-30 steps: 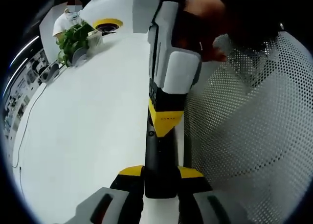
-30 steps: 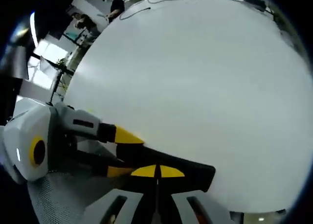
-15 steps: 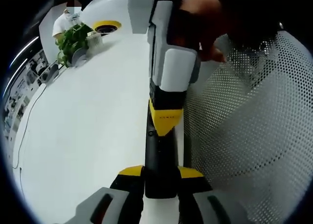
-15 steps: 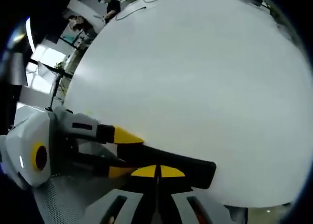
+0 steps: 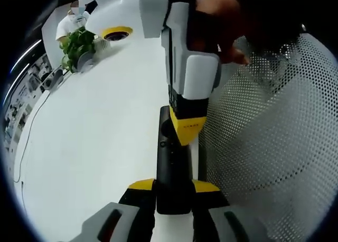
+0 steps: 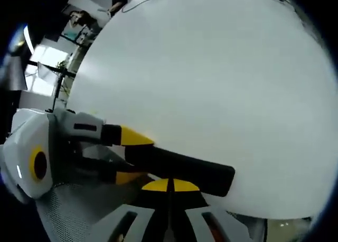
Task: Press the specified remote control buttons in sequence, fully releasing each button before pressing the next.
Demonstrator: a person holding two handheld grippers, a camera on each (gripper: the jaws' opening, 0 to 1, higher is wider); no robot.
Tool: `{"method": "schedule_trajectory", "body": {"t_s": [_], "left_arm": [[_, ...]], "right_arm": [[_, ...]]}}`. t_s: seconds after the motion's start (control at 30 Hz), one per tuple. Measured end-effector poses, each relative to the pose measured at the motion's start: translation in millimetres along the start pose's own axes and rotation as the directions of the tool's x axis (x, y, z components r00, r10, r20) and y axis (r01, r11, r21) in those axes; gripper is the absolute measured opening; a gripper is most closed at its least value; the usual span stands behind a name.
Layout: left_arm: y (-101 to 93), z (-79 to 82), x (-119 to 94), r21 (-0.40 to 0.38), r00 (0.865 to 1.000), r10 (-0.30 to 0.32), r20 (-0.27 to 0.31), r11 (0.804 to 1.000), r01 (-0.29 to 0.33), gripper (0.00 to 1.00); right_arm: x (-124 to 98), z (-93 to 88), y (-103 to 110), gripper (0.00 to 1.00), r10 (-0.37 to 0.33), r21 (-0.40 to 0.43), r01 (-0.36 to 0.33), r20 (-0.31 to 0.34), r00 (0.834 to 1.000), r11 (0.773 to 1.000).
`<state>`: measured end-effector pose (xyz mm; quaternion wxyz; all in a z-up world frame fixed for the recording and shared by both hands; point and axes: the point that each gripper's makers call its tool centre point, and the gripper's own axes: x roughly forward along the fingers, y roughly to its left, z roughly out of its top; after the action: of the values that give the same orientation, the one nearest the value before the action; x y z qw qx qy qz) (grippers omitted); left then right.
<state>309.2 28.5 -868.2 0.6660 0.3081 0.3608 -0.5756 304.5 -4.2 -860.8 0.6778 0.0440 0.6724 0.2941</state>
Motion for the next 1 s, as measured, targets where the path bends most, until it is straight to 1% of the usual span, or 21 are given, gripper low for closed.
{"method": "schedule_trajectory", "body": {"t_s": [0.2, 0.3, 0.43, 0.5, 0.7, 0.8, 0.87, 1.0], "left_arm": [[1.0, -0.5, -0.5, -0.003, 1.0, -0.001, 0.001, 1.0, 0.001, 0.25], [1.5, -0.8, -0.4, -0.004, 1.0, -0.001, 0.001, 1.0, 0.001, 0.25], [2.5, -0.4, -0.5, -0.007, 1.0, -0.001, 0.004, 1.0, 0.001, 0.25], [2.7, -0.3, -0.4, -0.006, 1.0, -0.001, 0.003, 1.0, 0.001, 0.25], [3.4, 0.3, 0.1, -0.005, 1.0, 0.0, 0.003, 1.0, 0.0, 0.25], [3.8, 0.5, 0.2, -0.008, 1.0, 0.001, 0.006, 1.0, -0.001, 0.25], [3.8, 0.6, 0.1, -0.009, 1.0, 0.002, 0.009, 1.0, -0.002, 0.25], [3.7, 0.8, -0.4, -0.011, 1.0, 0.001, 0.015, 1.0, -0.001, 0.25]], "right_arm": [[3.4, -1.4, 2.0, 0.0, 0.003, 0.009, -0.002, -0.01, 1.0, 1.0], [5.1, -2.1, 3.2, 0.0, -0.027, -0.059, 0.025, -0.027, 0.999, 0.998], [5.4, -0.4, 0.5, 0.0, -0.018, -0.029, 0.018, -0.026, 0.999, 0.999], [5.4, -0.3, 0.9, 0.0, -0.008, 0.005, 0.008, -0.025, 1.0, 1.0], [5.4, 0.1, 0.6, 0.0, -0.008, 0.013, 0.008, -0.029, 1.0, 1.0], [3.9, 0.5, 0.4, 0.0, 0.021, 0.067, -0.019, -0.028, 0.999, 0.998], [3.2, 1.2, 0.8, 0.0, 0.024, 0.086, -0.021, -0.032, 0.999, 0.996], [3.1, 1.8, 2.3, 0.0, 0.018, 0.084, -0.015, -0.032, 0.999, 0.996]]}}
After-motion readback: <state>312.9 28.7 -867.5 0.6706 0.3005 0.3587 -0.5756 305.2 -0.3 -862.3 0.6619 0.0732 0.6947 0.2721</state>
